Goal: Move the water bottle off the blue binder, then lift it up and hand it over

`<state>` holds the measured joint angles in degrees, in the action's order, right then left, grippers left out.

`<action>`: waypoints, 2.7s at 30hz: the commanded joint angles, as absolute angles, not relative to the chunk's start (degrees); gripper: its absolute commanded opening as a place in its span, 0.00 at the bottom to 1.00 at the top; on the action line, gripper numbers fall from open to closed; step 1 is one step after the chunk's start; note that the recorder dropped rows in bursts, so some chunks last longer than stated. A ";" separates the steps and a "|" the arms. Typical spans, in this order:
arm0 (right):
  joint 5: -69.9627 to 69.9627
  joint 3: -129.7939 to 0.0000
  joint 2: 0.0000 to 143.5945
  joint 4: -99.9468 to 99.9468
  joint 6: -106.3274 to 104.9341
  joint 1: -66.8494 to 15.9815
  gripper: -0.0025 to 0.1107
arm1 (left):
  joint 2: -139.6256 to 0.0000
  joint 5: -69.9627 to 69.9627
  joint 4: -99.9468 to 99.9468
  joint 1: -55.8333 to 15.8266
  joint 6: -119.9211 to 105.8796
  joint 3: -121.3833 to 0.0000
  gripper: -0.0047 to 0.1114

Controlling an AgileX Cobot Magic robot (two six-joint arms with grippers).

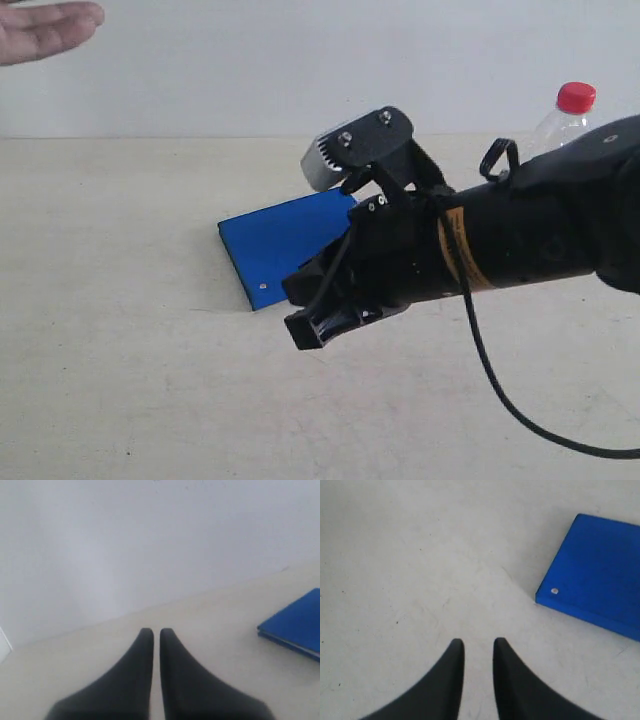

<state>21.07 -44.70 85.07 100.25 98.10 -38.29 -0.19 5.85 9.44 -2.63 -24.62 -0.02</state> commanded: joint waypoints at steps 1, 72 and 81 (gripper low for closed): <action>21.95 -44.61 88.77 99.95 98.44 -38.46 0.47 | 0.00 -1.66 10.27 -2.85 -22.71 0.00 0.08; 52.12 -51.10 105.30 94.72 117.87 -16.69 0.46 | -139.60 53.67 67.72 -5.90 -66.86 -96.83 0.58; 49.81 -51.10 105.30 94.33 117.56 -16.69 0.46 | -139.05 69.96 64.59 -6.03 -63.60 -97.26 0.55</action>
<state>50.59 -50.75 105.41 94.16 118.26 -17.09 -139.50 66.87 67.28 -5.60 -66.52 -97.08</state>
